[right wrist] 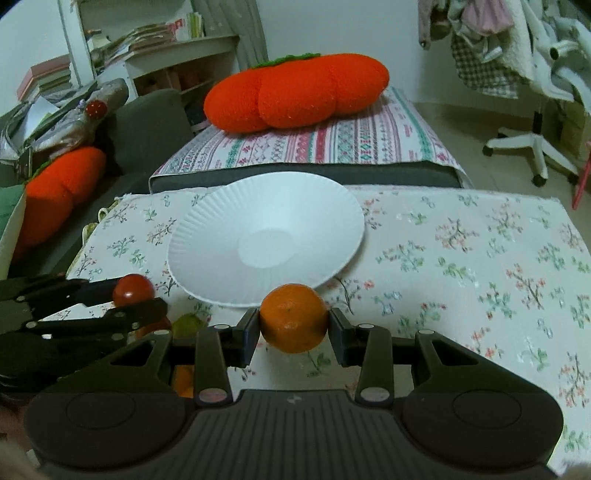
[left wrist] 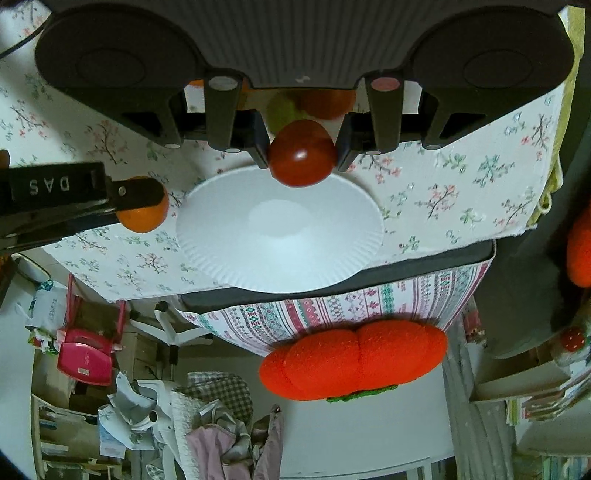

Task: Organize fruits
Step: 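Carry both fruits onto the white plate and open both tools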

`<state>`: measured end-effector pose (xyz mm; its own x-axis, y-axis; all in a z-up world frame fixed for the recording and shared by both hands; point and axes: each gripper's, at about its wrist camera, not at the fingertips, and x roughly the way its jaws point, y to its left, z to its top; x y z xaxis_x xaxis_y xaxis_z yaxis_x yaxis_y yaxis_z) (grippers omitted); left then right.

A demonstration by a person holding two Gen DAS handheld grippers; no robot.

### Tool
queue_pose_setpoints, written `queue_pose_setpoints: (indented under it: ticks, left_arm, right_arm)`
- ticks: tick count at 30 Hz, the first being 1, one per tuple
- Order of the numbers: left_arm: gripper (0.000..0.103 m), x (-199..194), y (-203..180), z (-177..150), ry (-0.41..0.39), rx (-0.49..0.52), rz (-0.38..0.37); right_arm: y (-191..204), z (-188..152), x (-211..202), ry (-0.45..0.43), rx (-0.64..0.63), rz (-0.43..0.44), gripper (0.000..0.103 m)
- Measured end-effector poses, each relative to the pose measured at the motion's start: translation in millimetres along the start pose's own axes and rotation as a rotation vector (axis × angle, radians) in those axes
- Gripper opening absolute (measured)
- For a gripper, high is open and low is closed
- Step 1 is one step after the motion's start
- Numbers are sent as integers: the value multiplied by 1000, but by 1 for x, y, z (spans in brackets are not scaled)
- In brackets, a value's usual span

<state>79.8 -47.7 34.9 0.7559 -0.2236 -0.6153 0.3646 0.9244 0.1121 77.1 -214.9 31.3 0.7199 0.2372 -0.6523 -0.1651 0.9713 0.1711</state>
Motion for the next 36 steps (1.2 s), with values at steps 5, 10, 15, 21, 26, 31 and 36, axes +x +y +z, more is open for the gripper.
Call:
queue_pose_setpoints:
  ticks: [5,10,15,21,26,31,36]
  left_arm:
    - [17,17,0,10,-26,23,6]
    - [17,30,7,16,-33,-9,-14]
    - [17,45,11,16,-22,-21,-3]
    - [17,52,6,13,-30,4,5]
    - [17,55,4,12,-33,18,15]
    - [21,54,6,12,-33,16,6]
    - [39,50,8,16,-29,-6,5]
  right_arm:
    - [7,7,9,-24,-29,15,37]
    - [8,16,20,-48,-47,14,37]
    - [8,19,35,-39,-46,-2,37]
    - [8,21,47,-31,-39,3,37]
    - [10,19,52,-32,-56,-6,37]
    - [8,19,50,-38,-49,-3,38]
    - [8,24,39,-48,-40,-18,44]
